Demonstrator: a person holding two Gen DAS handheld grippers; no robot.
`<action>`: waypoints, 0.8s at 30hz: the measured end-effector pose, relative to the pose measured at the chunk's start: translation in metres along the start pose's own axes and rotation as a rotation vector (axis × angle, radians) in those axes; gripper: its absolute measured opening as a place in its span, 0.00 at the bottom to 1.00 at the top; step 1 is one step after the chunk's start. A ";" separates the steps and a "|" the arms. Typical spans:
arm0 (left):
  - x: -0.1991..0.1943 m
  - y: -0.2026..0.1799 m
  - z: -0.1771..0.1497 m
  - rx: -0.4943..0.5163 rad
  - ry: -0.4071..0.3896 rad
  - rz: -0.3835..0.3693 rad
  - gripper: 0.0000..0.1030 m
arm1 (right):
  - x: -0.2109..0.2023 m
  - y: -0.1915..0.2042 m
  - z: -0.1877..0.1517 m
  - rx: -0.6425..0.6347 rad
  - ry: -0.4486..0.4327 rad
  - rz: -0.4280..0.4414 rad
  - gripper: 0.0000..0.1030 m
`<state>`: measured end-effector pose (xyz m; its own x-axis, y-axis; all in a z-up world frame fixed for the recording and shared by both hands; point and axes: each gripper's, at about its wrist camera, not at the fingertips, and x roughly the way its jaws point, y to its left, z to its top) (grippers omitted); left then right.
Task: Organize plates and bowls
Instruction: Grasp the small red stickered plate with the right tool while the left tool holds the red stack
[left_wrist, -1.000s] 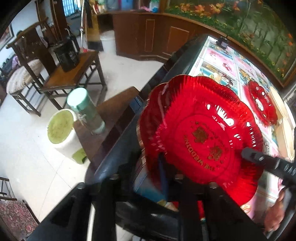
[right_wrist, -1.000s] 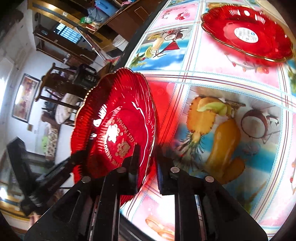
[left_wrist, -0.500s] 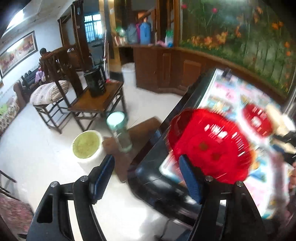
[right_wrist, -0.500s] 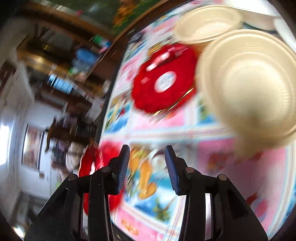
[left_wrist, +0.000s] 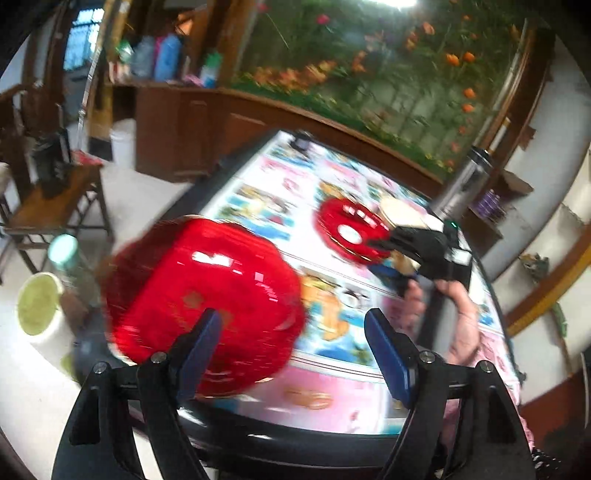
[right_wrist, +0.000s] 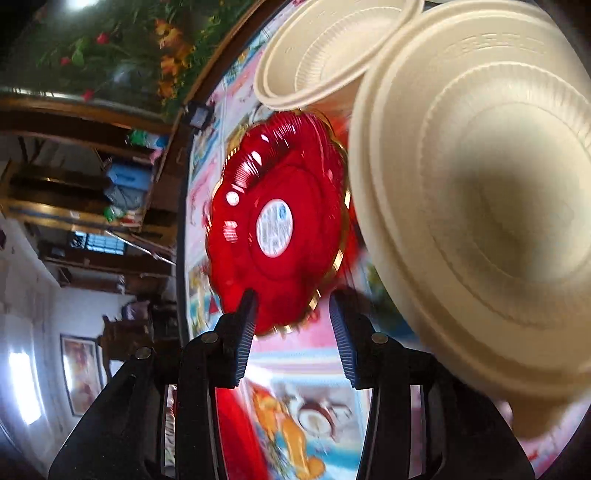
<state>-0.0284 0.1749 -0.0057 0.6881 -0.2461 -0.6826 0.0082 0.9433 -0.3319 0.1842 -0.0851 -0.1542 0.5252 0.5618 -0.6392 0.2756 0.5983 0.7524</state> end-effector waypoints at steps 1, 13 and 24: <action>0.004 -0.005 0.000 0.009 0.007 -0.009 0.77 | 0.000 0.003 0.001 -0.005 -0.007 -0.004 0.39; 0.010 -0.021 0.000 -0.006 0.039 0.002 0.77 | 0.002 -0.009 -0.003 -0.026 0.034 0.013 0.12; 0.052 -0.031 0.025 -0.122 0.198 0.016 0.77 | -0.047 -0.038 -0.053 -0.168 0.184 0.015 0.12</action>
<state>0.0252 0.1381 -0.0150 0.5314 -0.2820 -0.7988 -0.0975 0.9163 -0.3884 0.1067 -0.1037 -0.1611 0.3684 0.6564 -0.6584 0.1229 0.6676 0.7343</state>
